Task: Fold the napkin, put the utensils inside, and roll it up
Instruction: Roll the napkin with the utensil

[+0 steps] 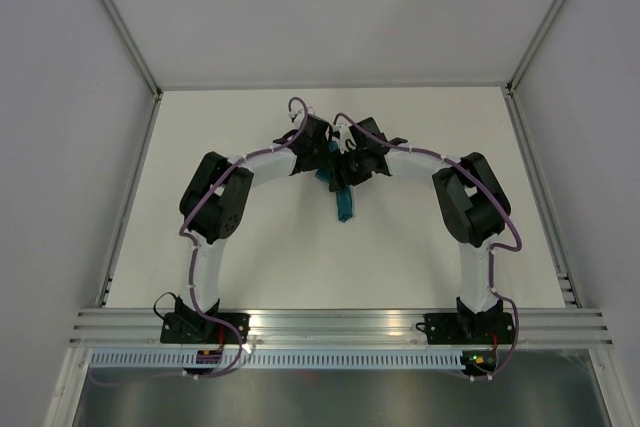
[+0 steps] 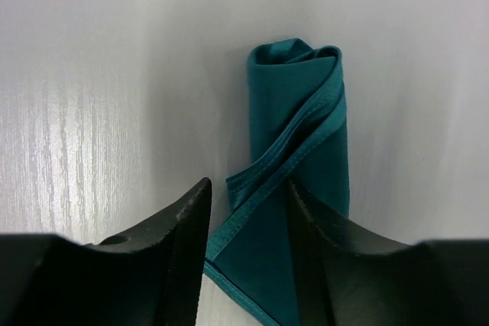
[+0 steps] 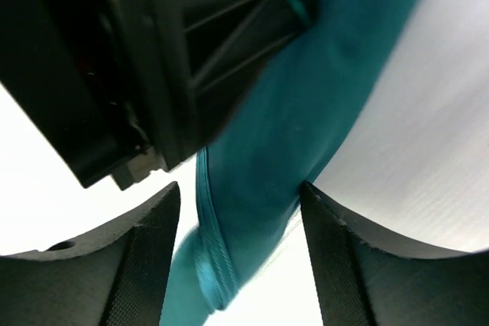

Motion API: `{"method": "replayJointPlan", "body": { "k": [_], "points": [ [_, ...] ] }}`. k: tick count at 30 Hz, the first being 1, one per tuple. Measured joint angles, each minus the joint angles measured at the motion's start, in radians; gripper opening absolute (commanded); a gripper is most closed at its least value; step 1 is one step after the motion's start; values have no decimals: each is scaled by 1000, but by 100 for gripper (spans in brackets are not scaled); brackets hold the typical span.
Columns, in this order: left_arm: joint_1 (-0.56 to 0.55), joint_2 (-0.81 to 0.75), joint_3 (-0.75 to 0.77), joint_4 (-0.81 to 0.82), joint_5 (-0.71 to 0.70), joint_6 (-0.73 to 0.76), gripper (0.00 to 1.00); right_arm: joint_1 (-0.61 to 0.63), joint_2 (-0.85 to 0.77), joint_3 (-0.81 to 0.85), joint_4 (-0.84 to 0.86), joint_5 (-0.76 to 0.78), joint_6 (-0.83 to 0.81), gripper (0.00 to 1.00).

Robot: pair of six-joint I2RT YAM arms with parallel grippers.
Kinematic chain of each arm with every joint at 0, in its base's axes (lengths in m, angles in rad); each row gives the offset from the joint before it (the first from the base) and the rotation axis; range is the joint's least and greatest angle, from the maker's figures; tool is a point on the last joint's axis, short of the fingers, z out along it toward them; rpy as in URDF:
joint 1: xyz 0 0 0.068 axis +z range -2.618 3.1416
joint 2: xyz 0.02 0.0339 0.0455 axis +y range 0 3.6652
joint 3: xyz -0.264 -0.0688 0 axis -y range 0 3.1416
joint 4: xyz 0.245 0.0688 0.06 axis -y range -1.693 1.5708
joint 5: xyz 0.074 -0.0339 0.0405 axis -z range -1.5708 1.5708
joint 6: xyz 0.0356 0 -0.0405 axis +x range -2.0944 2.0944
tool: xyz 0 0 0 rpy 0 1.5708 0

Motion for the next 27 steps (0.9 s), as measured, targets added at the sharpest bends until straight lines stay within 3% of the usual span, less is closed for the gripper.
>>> {"method": "replayJointPlan", "body": {
  "k": [7, 27],
  "points": [
    [2, -24, -61, 88, 4, -28, 55, 2, -1, -1, -11, -11, -13, 67],
    [43, -70, -130, 129, 64, -32, 55, 1, -18, 2, -80, -45, -54, 77]
  ]
}}
